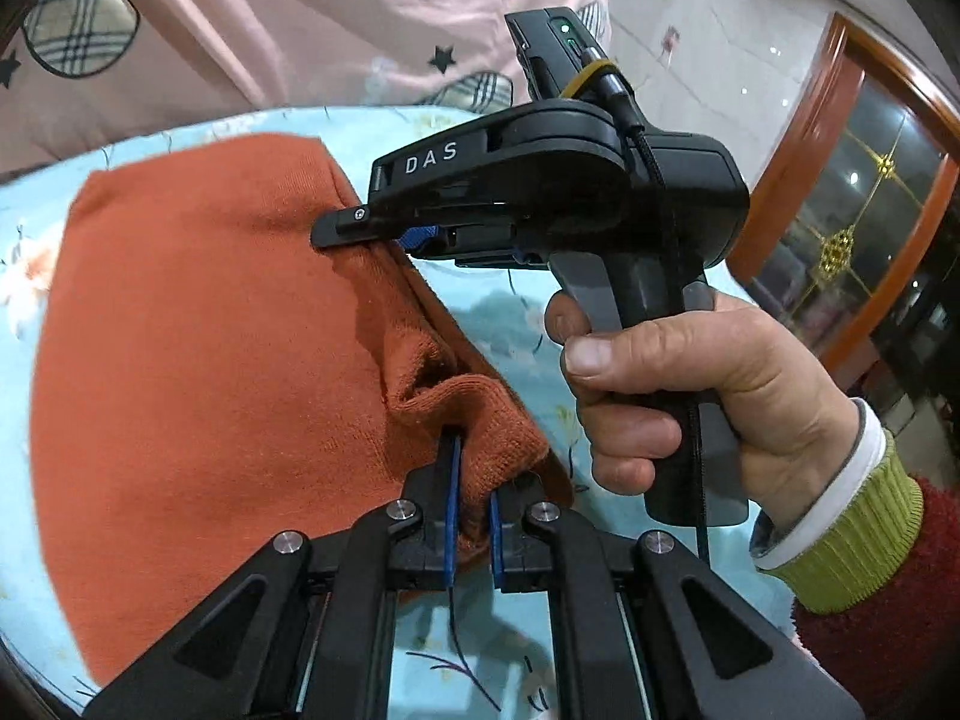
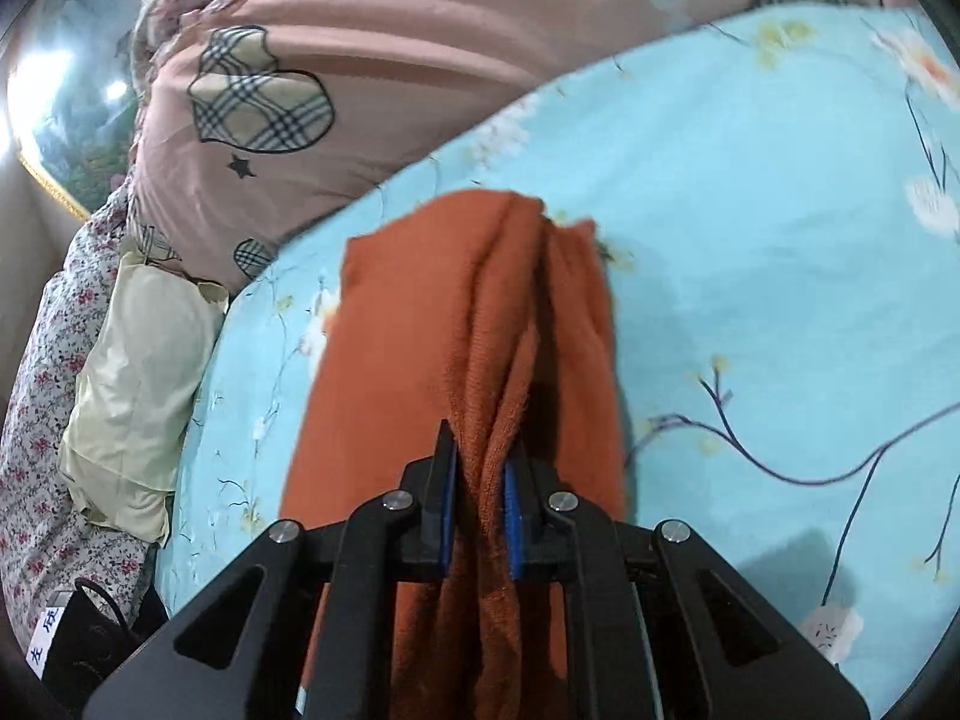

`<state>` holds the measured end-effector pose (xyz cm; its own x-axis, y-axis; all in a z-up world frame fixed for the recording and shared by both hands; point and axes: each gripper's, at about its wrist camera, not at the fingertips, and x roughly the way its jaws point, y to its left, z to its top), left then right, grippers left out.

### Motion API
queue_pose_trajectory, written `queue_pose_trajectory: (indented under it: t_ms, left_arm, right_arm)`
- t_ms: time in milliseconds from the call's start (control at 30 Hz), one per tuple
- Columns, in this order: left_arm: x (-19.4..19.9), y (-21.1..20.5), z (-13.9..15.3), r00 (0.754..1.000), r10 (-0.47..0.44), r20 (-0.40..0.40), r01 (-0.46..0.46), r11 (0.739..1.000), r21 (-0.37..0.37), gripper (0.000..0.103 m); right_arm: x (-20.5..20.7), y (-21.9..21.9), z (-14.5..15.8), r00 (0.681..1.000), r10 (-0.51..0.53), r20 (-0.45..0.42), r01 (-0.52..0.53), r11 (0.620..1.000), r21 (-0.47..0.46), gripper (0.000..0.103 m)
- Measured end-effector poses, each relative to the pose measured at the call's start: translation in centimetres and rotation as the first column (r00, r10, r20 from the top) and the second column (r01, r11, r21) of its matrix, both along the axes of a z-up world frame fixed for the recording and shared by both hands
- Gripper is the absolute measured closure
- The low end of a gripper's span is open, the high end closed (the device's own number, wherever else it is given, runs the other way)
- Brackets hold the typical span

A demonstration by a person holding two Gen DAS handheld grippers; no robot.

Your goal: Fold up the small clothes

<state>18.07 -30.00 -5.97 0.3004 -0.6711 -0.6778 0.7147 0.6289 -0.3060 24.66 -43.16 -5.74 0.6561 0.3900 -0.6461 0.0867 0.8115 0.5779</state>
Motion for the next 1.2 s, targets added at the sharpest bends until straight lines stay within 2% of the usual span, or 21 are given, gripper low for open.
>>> queue_pose_trajectory:
  t_ms: [167, 333, 400, 500, 600, 633, 700, 733, 767, 900, 1033, 1200]
  left_arm:
    - [0.9, -0.2, 0.3, 1.000, 0.000, -0.005, -0.001, 1.000, -0.011, 0.097]
    - [1.2, -0.5, -0.2, 1.000, -0.008, -0.007, 0.008, 1.000, -0.009, 0.097]
    - [0.9, -0.7, -1.2, 1.000, -0.019, -0.014, 0.019, 1.000, 0.008, 0.096]
    - [1.3, -0.7, -2.0, 0.999, -0.024, -0.046, 0.025, 0.999, 0.022, 0.094]
    - [1.2, 0.7, -1.6, 0.997, -0.036, -0.075, 0.037, 0.999, 0.001, 0.087]
    - [1.1, 1.5, -1.4, 0.996, -0.042, -0.083, 0.041, 0.999, -0.010, 0.080]
    - [0.9, 3.0, -1.0, 0.996, -0.034, -0.082, 0.033, 0.999, -0.010, 0.057]
    - [0.9, 4.0, -0.7, 0.997, -0.019, -0.069, 0.018, 1.000, -0.006, 0.035]
    - [1.0, 5.3, -0.4, 0.999, 0.014, -0.053, -0.014, 1.000, -0.003, 0.019]
    - [2.6, 9.9, 0.3, 0.992, 0.112, -0.060, -0.113, 0.994, -0.010, 0.016]
    - [5.7, 13.8, -0.1, 0.970, 0.226, -0.089, -0.227, 0.974, 0.001, 0.016]
    - [10.8, 16.1, -2.1, 0.934, 0.295, -0.200, -0.302, 0.953, -0.006, 0.016]
  right_arm:
    - [-0.5, 0.2, 0.9, 0.999, 0.000, 0.046, 0.001, 1.000, -0.008, 0.089]
    - [-0.7, -0.5, -0.6, 0.999, -0.037, 0.006, 0.037, 0.999, -0.006, 0.089]
    - [-0.8, -0.5, -1.2, 0.999, -0.041, -0.010, 0.041, 0.999, -0.016, 0.089]
    - [-1.3, -0.2, -0.9, 0.999, -0.047, -0.009, 0.047, 0.998, -0.045, 0.088]
    - [-2.2, 0.6, 0.5, 0.997, -0.077, -0.002, 0.076, 0.990, -0.121, 0.082]
    - [-2.7, 0.6, 0.9, 0.996, -0.089, 0.007, 0.089, 0.987, -0.135, 0.077]
    - [-3.8, 0.5, 1.6, 0.994, -0.108, 0.033, 0.111, 0.984, -0.141, 0.054]
    - [-4.3, 0.3, 1.7, 0.992, -0.114, 0.046, 0.119, 0.984, -0.132, 0.031]
    - [-4.7, 0.3, 1.8, 0.992, -0.115, 0.056, 0.121, 0.985, -0.123, 0.021]
    - [-4.7, 0.4, 1.0, 0.995, -0.091, 0.030, 0.094, 0.992, -0.088, 0.021]
    - [-4.2, 0.7, -0.2, 0.998, -0.069, -0.001, 0.069, 0.995, -0.068, 0.021]
    - [-3.1, 0.6, -1.3, 0.999, -0.044, -0.027, 0.044, 0.999, -0.028, 0.021]
